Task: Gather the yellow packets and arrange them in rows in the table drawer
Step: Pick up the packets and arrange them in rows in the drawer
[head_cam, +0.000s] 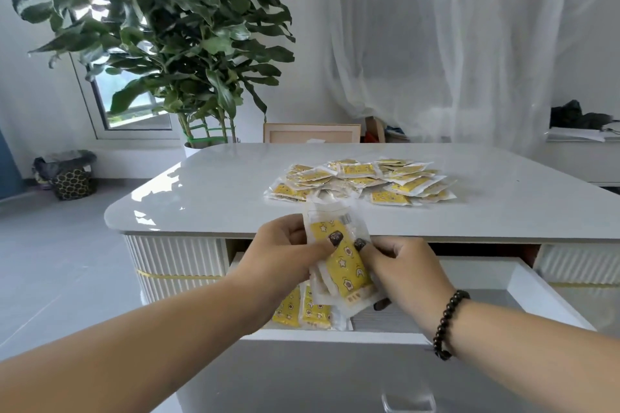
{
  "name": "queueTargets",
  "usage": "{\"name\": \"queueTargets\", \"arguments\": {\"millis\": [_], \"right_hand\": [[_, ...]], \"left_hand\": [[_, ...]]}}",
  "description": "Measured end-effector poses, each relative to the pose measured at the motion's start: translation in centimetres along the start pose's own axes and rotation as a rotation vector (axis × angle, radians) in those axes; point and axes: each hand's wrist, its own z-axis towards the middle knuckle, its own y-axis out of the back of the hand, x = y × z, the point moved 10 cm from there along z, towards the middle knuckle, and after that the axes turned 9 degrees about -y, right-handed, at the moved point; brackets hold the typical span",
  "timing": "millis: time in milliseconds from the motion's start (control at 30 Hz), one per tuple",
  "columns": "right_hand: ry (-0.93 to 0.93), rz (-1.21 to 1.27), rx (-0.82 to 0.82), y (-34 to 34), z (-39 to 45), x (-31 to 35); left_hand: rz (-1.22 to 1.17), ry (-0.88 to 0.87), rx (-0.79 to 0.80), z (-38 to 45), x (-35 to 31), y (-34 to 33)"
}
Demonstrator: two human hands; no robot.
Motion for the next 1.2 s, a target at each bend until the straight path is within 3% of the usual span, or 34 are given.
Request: {"name": "queueTargets", "arguments": {"millis": [133, 233, 333, 533, 667, 833, 933, 1033, 1200], "right_hand": [[-0.095, 0.216, 0.025, -0.9, 0.7, -1.2], [-0.213, 0.431, 0.212, -3.1, 0.3, -1.7], [-0.230, 0.467, 0.307, -4.4, -0.1, -2.0], [-0.156, 0.517, 0.245, -1.6, 1.5, -0.8], [-0.146, 0.624, 0.247, -0.1, 2.4, -0.6], [-0.123, 0.524, 0.199, -0.7, 2.5, -0.9], [-0.146, 0.546, 0.197, -1.0, 2.8, -1.4], [-0.182, 0.609, 0.300, -2.3, 2.6, -2.1], [-0.149, 0.420, 0.357, -2.6, 3.4, -2.1]], "left_hand": [[0.018, -0.026, -0.077, 0.6, 0.3, 0.9], [-0.084, -0.021, -0.167, 1.2, 0.5, 1.9], [-0.113, -0.019, -0.178, 1.6, 0.5, 2.0], [0.098, 0.008, -0.079, 2.5, 0.1, 3.6], [0.273, 0.141, 0.157, 1.9, 1.3, 2.8], [0.356, 0.143, 0.264, 1.3, 2.7, 1.1], [0.284, 0.184, 0.202, 1.8, 3.9, 1.6], [0.165, 0.235, 0.093, 2.2, 5.0, 2.3], [0.142, 0.222, 0.108, 2.7, 5.2, 2.4]]}}
